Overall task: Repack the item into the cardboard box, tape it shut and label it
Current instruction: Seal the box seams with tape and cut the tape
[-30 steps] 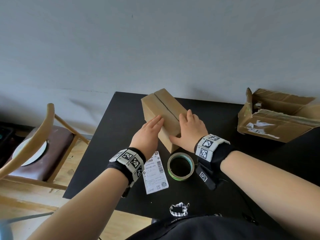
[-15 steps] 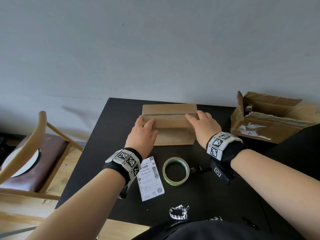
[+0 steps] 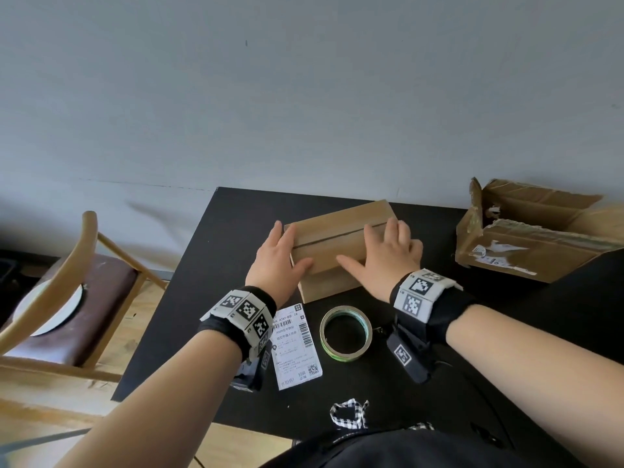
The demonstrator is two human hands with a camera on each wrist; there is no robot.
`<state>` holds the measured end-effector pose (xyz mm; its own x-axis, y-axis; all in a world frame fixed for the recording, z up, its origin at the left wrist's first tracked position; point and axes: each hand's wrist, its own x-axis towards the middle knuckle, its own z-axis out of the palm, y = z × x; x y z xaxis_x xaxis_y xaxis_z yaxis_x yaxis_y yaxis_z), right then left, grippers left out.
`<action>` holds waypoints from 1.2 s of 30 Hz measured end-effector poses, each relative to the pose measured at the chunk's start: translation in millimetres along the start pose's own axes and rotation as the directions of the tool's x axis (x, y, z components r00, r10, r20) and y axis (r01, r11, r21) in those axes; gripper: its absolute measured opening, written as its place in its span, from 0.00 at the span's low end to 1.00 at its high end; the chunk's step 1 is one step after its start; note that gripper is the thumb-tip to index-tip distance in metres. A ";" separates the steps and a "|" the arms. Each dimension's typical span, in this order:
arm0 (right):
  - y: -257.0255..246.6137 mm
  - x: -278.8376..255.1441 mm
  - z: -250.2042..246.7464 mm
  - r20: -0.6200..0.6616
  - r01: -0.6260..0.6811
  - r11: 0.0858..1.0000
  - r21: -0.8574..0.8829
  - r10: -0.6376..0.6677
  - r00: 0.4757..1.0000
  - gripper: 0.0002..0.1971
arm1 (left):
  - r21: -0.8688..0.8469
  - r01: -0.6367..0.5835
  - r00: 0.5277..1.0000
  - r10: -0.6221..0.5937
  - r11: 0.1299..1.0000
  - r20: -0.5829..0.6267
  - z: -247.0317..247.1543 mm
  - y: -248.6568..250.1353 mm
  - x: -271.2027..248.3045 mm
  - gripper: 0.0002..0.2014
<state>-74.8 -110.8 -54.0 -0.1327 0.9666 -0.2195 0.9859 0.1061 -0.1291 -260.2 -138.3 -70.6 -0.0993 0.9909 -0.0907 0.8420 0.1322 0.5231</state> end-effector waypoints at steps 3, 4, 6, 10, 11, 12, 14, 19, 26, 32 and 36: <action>-4.1 2.0 9.2 0.001 0.009 1.000 -0.024 -0.009 1.000 0.46 | 0.078 -0.079 0.994 0.072 0.994 0.082 -8.8 -2.7 7.6 0.38; -2.9 4.4 10.4 0.009 0.019 0.999 -0.040 -0.019 1.000 0.45 | 0.098 -0.089 0.991 0.079 0.991 0.106 -10.7 -4.1 10.8 0.39; 2.1 10.7 11.7 0.029 0.058 0.996 -0.063 -0.056 0.998 0.43 | 0.110 -0.077 0.990 0.063 0.991 0.126 -12.6 -6.0 15.2 0.41; 18.6 30.0 6.5 0.033 0.186 0.981 -0.057 -0.185 0.982 0.41 | 0.102 -0.023 0.997 0.015 0.995 0.081 -7.4 1.0 10.7 0.45; 22.1 32.9 4.1 0.031 0.209 0.975 -0.071 -0.208 0.978 0.41 | 0.103 -0.005 0.998 -0.001 0.995 0.057 -5.3 4.5 8.1 0.45; 24.2 33.4 1.6 0.022 0.215 0.973 -0.089 -0.214 0.977 0.40 | 0.104 0.012 0.999 -0.015 0.994 0.031 -3.1 7.6 6.0 0.45; 22.4 27.4 -1.4 -0.038 0.177 0.981 -0.084 -0.181 0.983 0.38 | 0.109 0.024 1.000 -0.023 0.994 -0.009 0.1 11.9 3.3 0.44; -7.7 0.0 5.2 -0.029 0.145 0.981 0.130 -0.142 0.989 0.29 | 0.105 0.034 0.999 -0.030 0.994 -0.035 3.9 11.5 2.1 0.46; 11.9 22.1 -4.3 0.090 0.204 0.945 0.255 -0.234 0.968 0.30 | 0.036 -0.010 0.999 0.012 0.999 -0.032 6.4 8.9 -0.1 0.34; 26.8 24.2 -2.0 0.113 0.112 0.900 0.420 -0.174 0.978 0.34 | -0.094 -0.008 0.997 0.001 0.996 -0.078 21.5 17.5 -1.6 0.26; 29.5 27.8 0.7 0.021 0.138 0.871 0.472 -0.168 0.986 0.32 | -0.035 0.001 0.997 -0.004 0.999 -0.081 24.3 21.6 0.9 0.25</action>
<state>-49.5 -80.9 -64.6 -0.2981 0.9299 -0.2155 0.7921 0.1151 -0.5994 -229.2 -135.1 -79.9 -0.1450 0.9891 -0.0240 0.8226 0.1340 0.5526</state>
